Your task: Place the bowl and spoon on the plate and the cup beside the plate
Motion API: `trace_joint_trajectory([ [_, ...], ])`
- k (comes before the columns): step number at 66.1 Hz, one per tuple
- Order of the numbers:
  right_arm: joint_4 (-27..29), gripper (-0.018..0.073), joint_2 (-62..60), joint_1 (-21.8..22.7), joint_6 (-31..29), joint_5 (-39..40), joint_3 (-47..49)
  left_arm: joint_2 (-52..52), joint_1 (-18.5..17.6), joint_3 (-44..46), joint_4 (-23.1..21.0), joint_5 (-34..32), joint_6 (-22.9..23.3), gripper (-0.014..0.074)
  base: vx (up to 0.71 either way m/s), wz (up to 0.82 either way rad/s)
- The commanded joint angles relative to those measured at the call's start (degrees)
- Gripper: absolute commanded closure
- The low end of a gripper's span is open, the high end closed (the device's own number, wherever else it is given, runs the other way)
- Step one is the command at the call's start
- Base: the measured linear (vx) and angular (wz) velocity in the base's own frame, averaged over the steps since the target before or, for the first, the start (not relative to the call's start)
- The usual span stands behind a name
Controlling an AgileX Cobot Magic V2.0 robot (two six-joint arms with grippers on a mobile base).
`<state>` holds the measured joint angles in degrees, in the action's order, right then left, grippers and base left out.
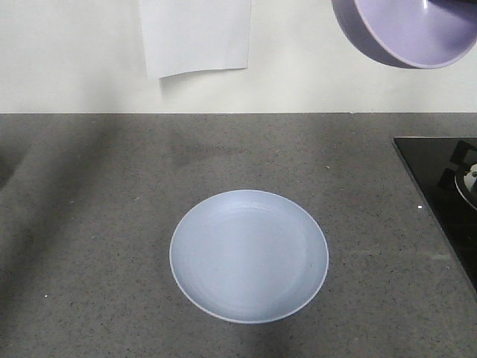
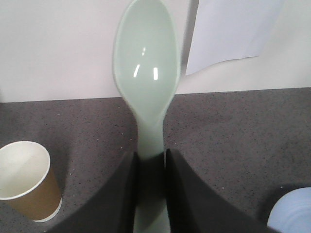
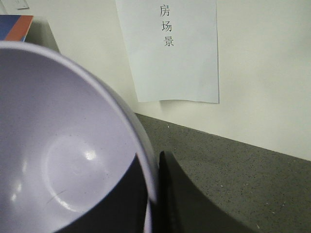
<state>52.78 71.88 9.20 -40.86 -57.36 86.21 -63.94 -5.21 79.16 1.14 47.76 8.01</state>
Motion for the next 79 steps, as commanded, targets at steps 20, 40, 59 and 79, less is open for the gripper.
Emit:
trace_joint_trajectory([
  [20, 3.3, 0.0569, -1.4, 0.1, -0.5, 2.4, 1.6, 1.0, 0.0, 1.6, -0.4, -3.7, 0.4, 0.0602, 0.00, 0.00],
  [40, 3.3, 0.0569, -1.4, 0.1, -0.5, 2.4, 1.6, 1.0, 0.0, 1.6, -0.4, -3.7, 0.4, 0.0602, 0.00, 0.00],
  [59, 3.3, 0.0569, -1.4, 0.1, -0.5, 2.4, 1.6, 1.0, 0.0, 1.6, -0.4, -3.7, 0.4, 0.0602, 0.00, 0.00],
  [79, 3.3, 0.0569, -1.4, 0.1, -0.5, 2.4, 1.6, 1.0, 0.0, 1.6, -0.4, -3.7, 0.4, 0.0602, 0.00, 0.00],
])
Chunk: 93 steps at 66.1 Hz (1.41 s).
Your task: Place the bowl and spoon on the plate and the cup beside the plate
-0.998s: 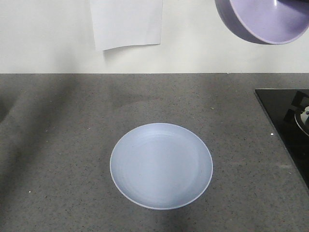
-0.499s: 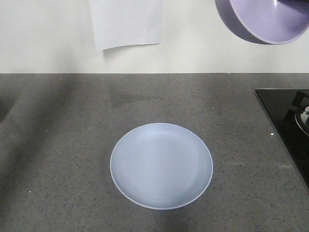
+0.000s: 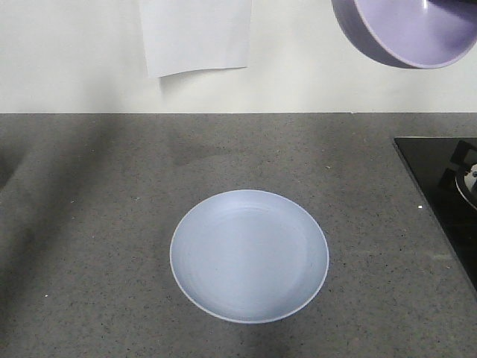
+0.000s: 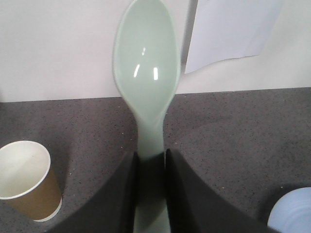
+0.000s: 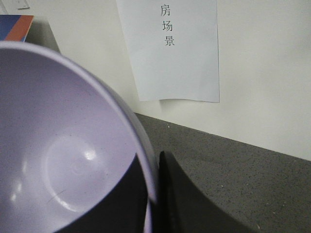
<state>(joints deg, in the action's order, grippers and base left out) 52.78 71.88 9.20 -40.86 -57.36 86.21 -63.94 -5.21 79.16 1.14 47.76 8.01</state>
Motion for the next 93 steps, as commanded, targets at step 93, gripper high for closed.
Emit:
trace_joint_trajectory([
  [93, 3.3, 0.0569, -1.4, 0.1, -0.5, 2.4, 1.6, 1.0, 0.0, 1.6, -0.4, -3.7, 0.4, 0.0602, 0.00, 0.00],
])
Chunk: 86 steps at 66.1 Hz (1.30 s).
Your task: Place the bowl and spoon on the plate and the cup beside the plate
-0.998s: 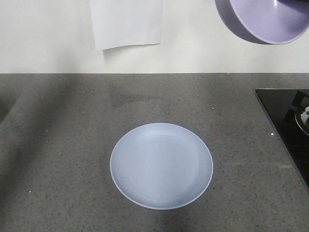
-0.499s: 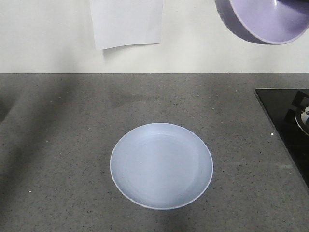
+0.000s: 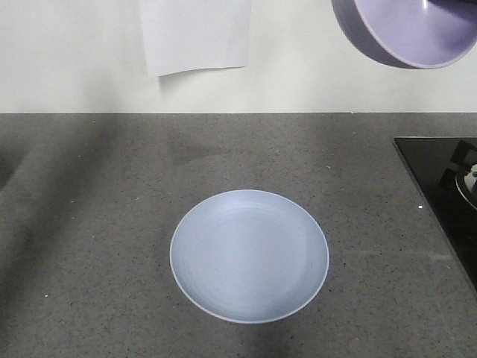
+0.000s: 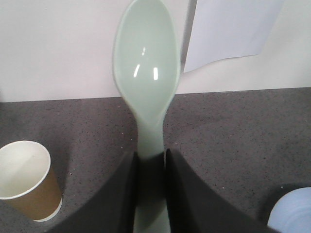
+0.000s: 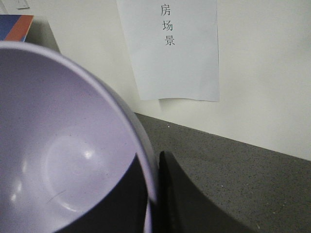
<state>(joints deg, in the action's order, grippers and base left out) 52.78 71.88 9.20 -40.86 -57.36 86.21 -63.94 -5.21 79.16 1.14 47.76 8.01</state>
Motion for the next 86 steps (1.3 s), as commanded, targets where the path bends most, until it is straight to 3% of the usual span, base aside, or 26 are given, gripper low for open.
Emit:
trace_joint_trajectory([
  [1, 3.3, 0.0569, -1.4, 0.1, -0.5, 2.4, 1.6, 1.0, 0.0, 1.6, -0.4, -3.7, 0.4, 0.0602, 0.00, 0.00],
  [86, 3.3, 0.0569, -1.4, 0.1, -0.5, 2.4, 1.6, 1.0, 0.0, 1.6, -0.4, -3.7, 0.4, 0.0602, 0.00, 0.00],
])
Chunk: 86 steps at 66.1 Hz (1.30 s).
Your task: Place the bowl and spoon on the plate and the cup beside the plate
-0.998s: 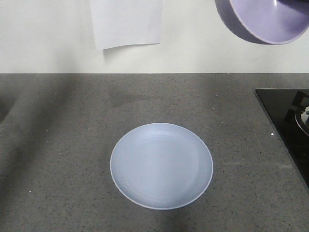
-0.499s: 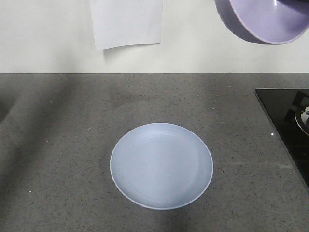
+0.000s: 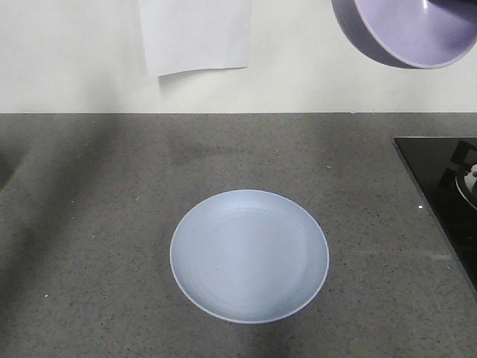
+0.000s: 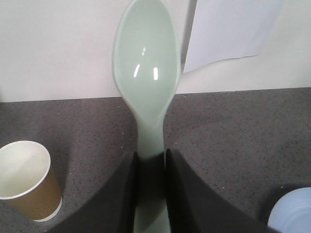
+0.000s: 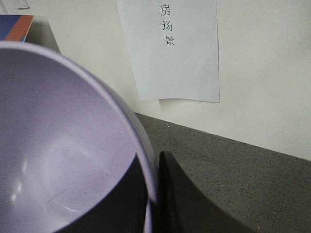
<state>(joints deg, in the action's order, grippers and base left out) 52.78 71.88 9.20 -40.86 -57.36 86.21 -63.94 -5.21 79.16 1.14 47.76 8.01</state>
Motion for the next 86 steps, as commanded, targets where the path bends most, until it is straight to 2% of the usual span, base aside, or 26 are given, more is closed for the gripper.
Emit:
trace_joint_trajectory([
  [1, 3.3, 0.0569, -1.4, 0.1, -0.5, 2.4, 1.6, 1.0, 0.0, 1.6, -0.4, -3.7, 0.4, 0.0602, 0.00, 0.00],
  [74, 3.3, 0.0569, -1.4, 0.1, -0.5, 2.4, 1.6, 1.0, 0.0, 1.6, -0.4, -3.7, 0.4, 0.0602, 0.00, 0.00],
  [86, 3.3, 0.0569, -1.4, 0.1, -0.5, 2.4, 1.6, 1.0, 0.0, 1.6, -0.2, -6.4, 0.3, 0.0602, 0.00, 0.00],
])
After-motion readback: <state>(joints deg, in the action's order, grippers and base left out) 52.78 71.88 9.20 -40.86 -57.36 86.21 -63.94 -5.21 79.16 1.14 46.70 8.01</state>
